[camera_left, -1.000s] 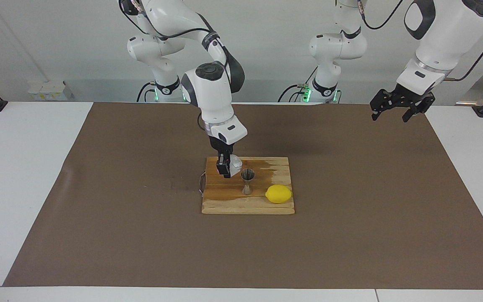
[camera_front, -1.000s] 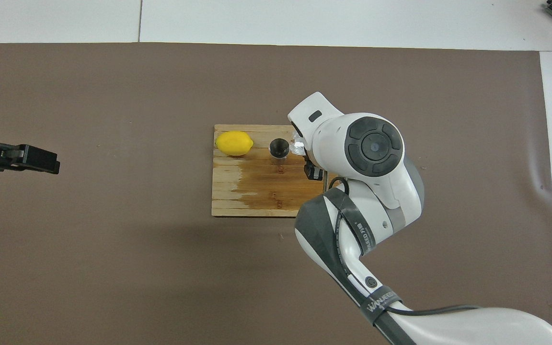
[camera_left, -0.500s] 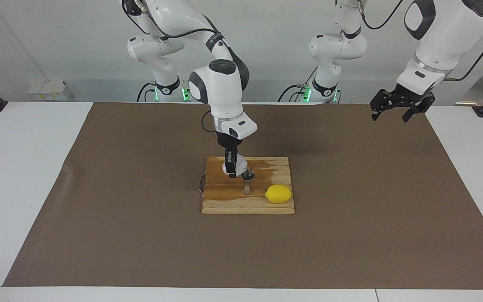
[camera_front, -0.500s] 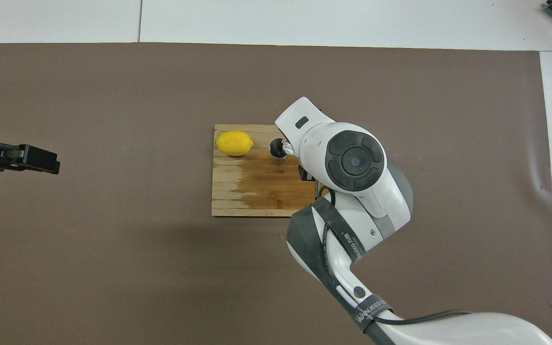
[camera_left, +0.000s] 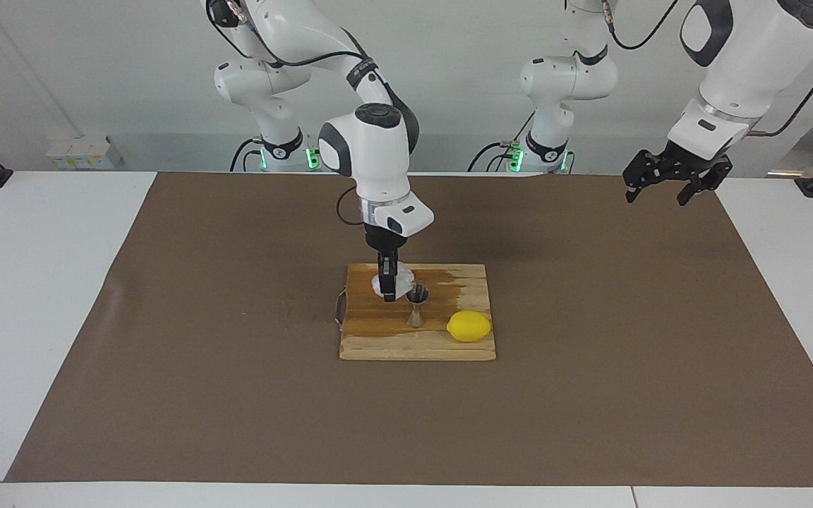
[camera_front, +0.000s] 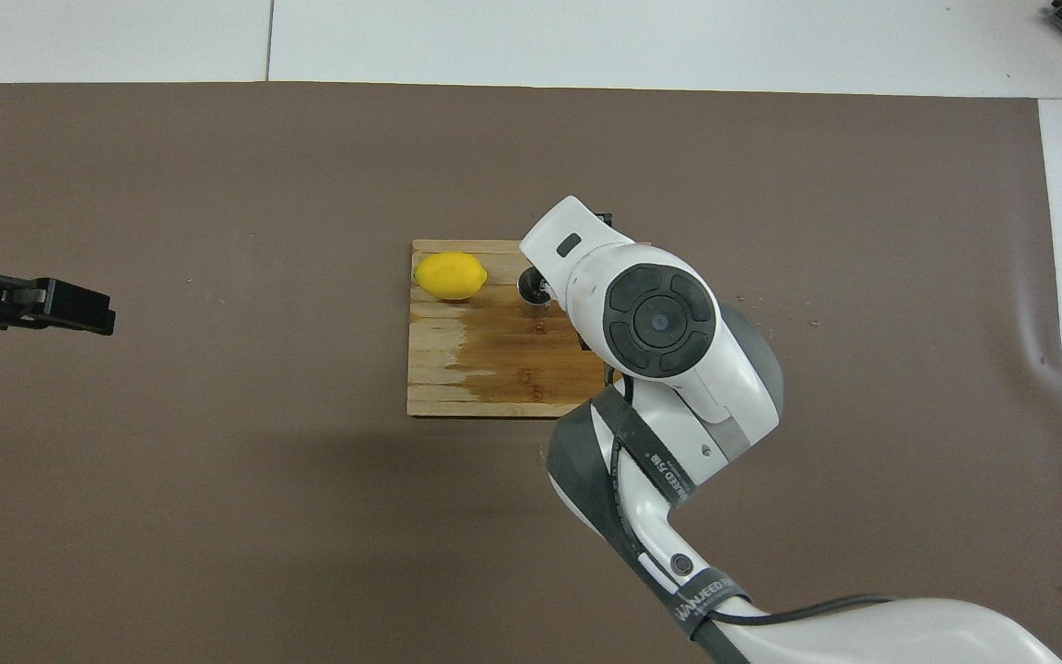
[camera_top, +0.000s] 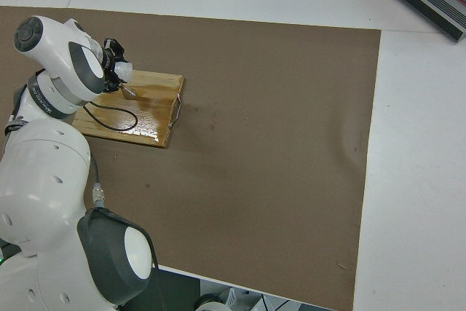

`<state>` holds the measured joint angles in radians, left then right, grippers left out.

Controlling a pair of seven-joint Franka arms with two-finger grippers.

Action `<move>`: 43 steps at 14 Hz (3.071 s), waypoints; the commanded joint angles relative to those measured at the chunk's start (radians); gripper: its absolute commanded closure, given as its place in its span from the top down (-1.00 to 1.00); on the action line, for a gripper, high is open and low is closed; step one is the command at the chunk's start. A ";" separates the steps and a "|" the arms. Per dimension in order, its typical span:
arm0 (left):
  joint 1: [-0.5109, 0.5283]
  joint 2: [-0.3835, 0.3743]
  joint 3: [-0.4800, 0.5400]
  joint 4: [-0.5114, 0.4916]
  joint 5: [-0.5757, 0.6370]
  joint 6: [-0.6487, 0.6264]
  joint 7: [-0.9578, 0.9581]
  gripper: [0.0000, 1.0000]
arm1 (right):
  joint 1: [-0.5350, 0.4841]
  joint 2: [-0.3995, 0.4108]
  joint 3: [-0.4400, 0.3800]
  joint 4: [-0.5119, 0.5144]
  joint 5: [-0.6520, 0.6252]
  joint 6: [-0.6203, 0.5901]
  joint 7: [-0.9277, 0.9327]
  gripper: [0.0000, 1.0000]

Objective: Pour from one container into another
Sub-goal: 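Tilt the clear cup with the right gripper above the dark cup, then carry the clear cup back and lower it onto the table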

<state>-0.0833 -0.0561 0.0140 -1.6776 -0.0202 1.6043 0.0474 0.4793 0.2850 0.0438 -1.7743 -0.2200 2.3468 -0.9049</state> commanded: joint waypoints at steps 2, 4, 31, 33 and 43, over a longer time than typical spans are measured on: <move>0.008 -0.021 -0.006 -0.025 0.019 0.009 0.008 1.00 | 0.013 -0.004 0.001 -0.011 -0.033 0.019 0.020 -1.00; 0.008 -0.021 -0.006 -0.025 0.017 0.009 0.008 1.00 | 0.012 -0.004 0.001 -0.016 -0.035 0.023 0.020 -1.00; 0.008 -0.021 -0.006 -0.025 0.019 0.009 0.008 1.00 | -0.286 -0.095 0.004 -0.198 0.914 0.106 -0.745 -1.00; 0.008 -0.021 -0.006 -0.025 0.019 0.009 0.008 1.00 | -0.332 -0.115 0.004 -0.278 1.032 0.106 -0.877 -1.00; 0.008 -0.021 -0.006 -0.025 0.019 0.009 0.008 1.00 | -0.510 -0.090 0.002 -0.475 1.252 0.091 -1.341 -0.66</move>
<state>-0.0833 -0.0561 0.0140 -1.6777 -0.0202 1.6043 0.0474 -0.0013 0.2093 0.0336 -2.2199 1.0020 2.4374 -2.1849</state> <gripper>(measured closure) 0.000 0.511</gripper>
